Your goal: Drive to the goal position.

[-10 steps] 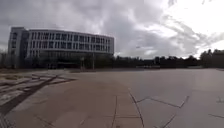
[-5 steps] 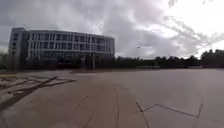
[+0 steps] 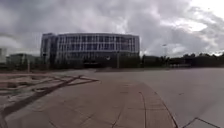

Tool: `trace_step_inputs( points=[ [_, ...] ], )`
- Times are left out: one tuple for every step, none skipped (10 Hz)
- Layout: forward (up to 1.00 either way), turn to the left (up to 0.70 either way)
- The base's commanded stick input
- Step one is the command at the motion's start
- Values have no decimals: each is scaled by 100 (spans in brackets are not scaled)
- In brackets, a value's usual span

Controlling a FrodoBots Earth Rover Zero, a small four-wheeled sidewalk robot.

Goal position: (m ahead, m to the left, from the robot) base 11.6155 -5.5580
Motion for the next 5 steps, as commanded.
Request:
trace_step_inputs(
  points=[
    [70,0],
    [70,0],
    [70,0],
    [70,0],
    [70,0]
  ],
)
